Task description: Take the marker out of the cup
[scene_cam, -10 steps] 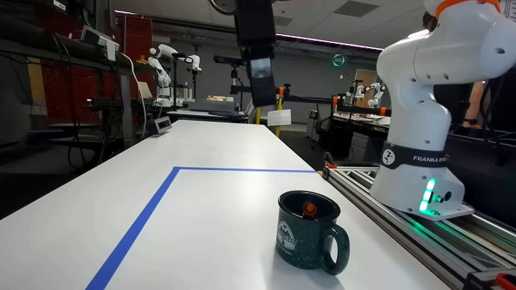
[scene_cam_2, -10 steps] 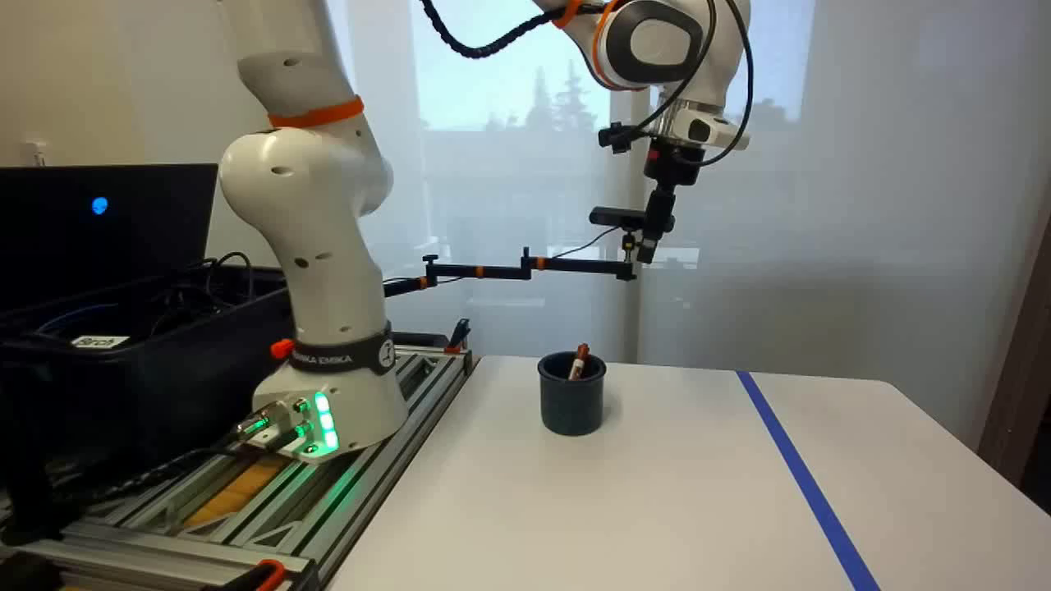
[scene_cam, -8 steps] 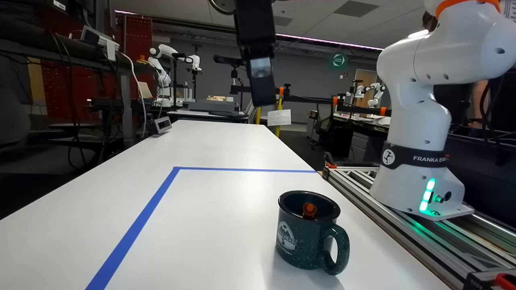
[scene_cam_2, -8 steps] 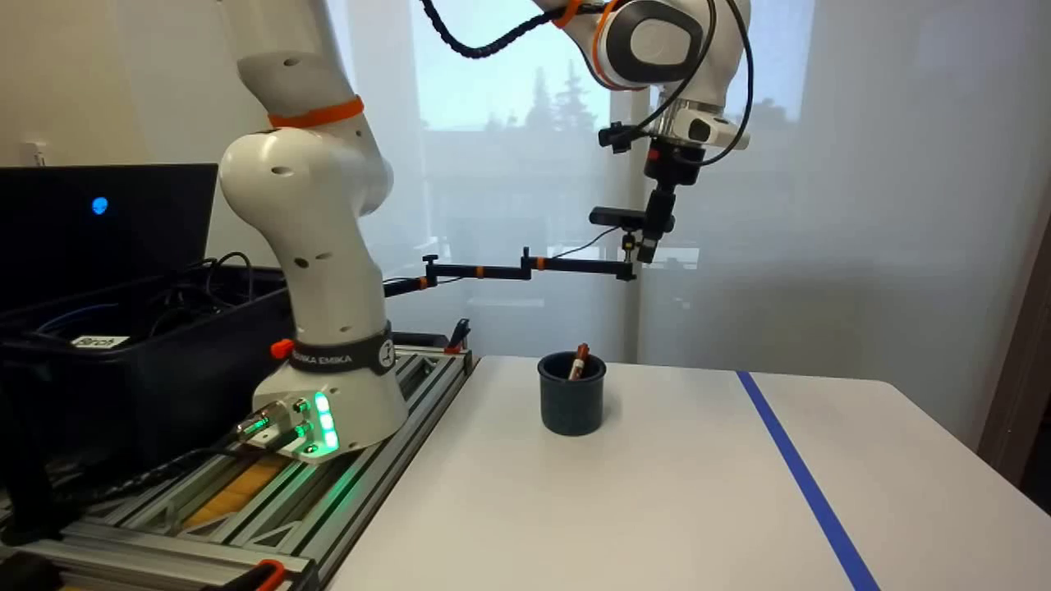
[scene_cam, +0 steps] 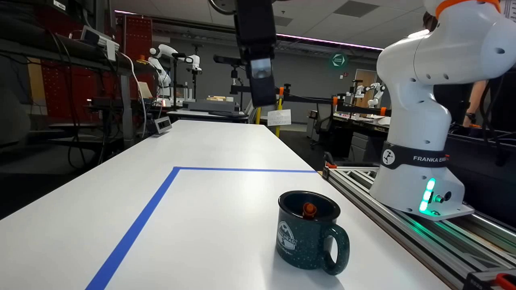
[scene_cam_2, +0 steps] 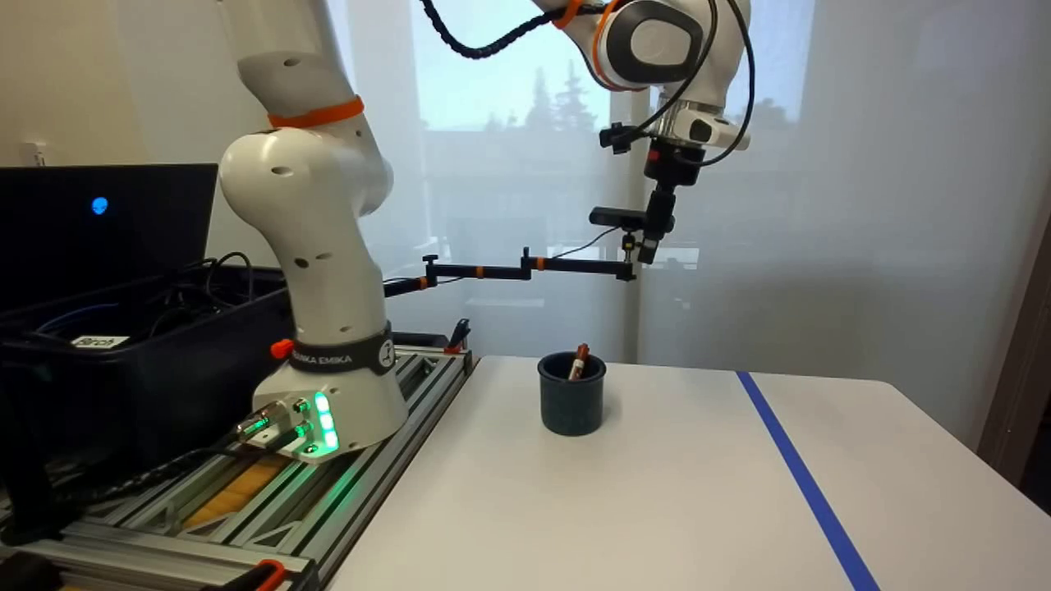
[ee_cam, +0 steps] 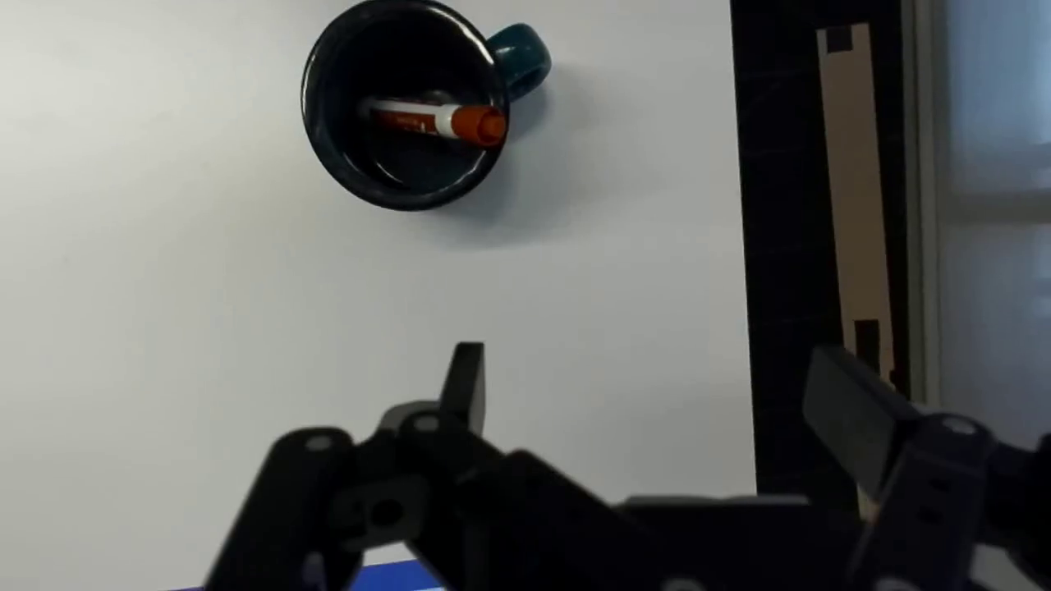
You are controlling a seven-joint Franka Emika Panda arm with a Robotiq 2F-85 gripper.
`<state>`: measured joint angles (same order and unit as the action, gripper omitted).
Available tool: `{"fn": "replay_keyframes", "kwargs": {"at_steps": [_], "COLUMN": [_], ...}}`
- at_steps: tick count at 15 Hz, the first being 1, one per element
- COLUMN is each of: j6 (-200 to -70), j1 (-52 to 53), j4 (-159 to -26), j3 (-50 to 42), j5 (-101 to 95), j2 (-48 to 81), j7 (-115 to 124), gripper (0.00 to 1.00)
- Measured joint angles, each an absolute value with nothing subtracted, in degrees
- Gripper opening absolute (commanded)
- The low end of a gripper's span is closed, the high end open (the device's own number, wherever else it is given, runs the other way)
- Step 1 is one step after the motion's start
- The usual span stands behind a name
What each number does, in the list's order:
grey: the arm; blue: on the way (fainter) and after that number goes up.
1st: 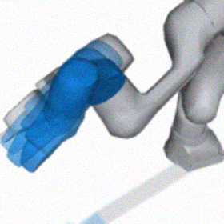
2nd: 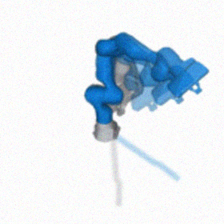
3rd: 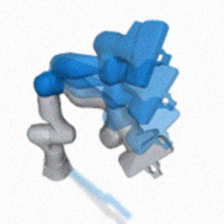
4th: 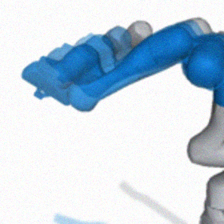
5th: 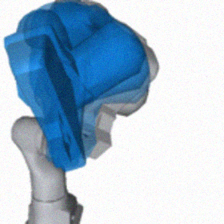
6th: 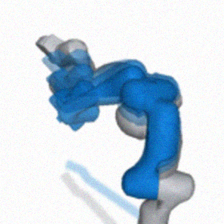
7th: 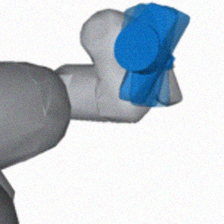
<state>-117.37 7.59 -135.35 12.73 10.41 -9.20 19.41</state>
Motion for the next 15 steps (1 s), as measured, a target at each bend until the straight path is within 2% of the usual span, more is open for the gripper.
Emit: {"fn": "replay_keyframes", "kwargs": {"at_steps": [9, 15], "j6": [-117.73, -119.34], "j1": [13.29, 13.70], "j4": [-139.80, -140.59], "j3": [13.92, 13.78], "j5": [9.38, 7.13], "j2": [-9.81, -9.86], "j7": [-0.10, -2.44], "gripper": [1.00, 1.00]}}
